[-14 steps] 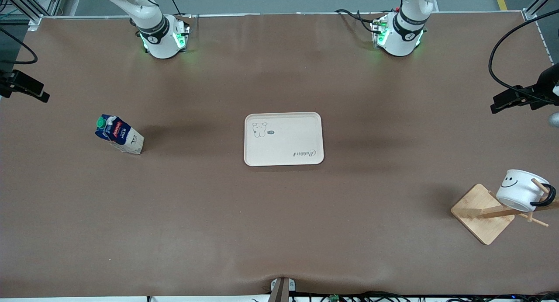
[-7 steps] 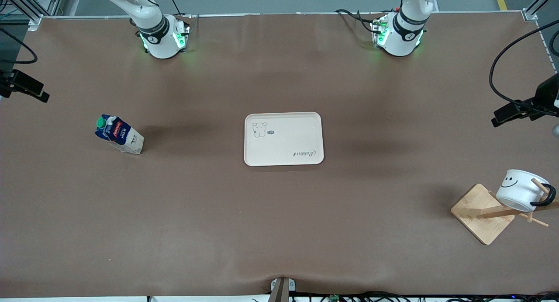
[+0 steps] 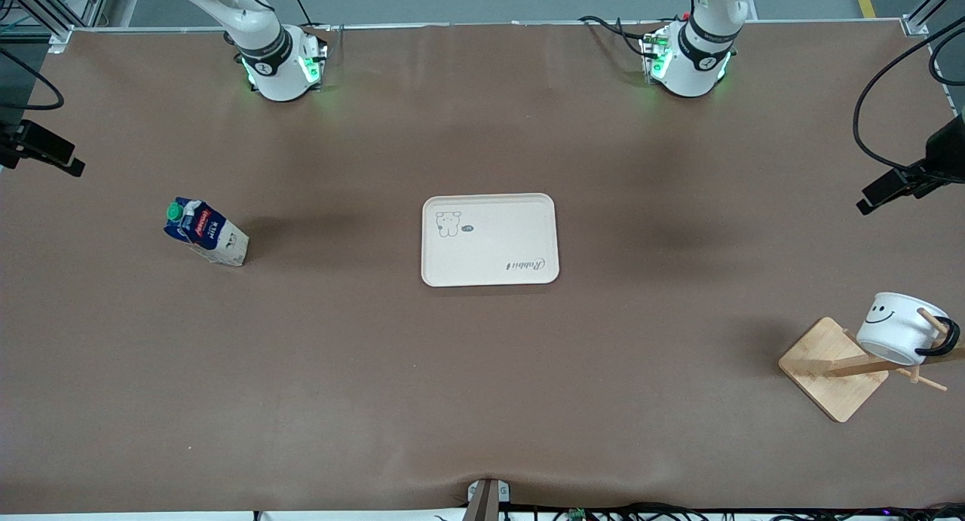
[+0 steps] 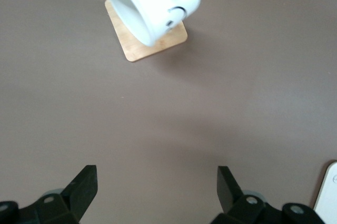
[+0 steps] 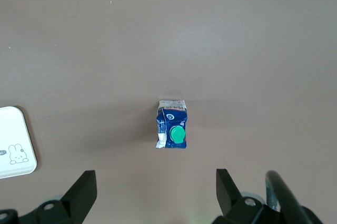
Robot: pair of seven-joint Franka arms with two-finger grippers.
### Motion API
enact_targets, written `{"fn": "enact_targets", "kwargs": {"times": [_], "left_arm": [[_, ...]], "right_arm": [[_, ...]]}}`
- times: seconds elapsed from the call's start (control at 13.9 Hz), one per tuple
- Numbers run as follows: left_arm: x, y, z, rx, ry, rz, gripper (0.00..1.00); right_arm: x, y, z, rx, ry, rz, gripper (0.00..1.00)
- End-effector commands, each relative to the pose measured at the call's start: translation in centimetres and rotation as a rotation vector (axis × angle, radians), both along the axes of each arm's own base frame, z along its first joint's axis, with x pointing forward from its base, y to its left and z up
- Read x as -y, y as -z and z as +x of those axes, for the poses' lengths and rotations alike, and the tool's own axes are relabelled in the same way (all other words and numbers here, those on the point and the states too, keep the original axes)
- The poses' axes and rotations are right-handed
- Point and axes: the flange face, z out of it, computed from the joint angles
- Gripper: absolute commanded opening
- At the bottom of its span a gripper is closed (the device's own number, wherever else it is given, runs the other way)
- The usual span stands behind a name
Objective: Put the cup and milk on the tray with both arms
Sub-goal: 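Move the left gripper toward the white mug on the wooden stand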
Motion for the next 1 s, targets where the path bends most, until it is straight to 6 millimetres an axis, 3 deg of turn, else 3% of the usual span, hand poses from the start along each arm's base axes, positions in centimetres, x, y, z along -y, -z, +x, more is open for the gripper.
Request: {"fn": "enact_targets", "kwargs": {"times": [0.0,0.29,0.5,0.72,0.93], "left_arm": [[-2.6,0.1,-0.8,0.057,0.014,-0.054,1.0],[-7.0,1.7,-0.8,0.168,0.064,-0.196,1.0],[-9.3,4.7,0.4,0.224,0.122,-0.206,1.0],[-10.7,7.6,2.4,0.295,0.178,-0.191,1.0],[-10.9,10.1,4.1,0.35,0.222,-0.25,0.93]], "right_arm": [[0.3,-0.3,0.3,-0.002,0.016,0.007,1.0],[0.5,-0.3,0.3,-0.002,0.02,0.007,1.0],[0.5,-0.3,0.3,-0.002,0.02,0.007,1.0],[0.5,-0.3,0.3,-0.002,0.02,0.007,1.0],[0.5,-0.3,0.3,-0.001,0.02,0.006,1.0]]}}
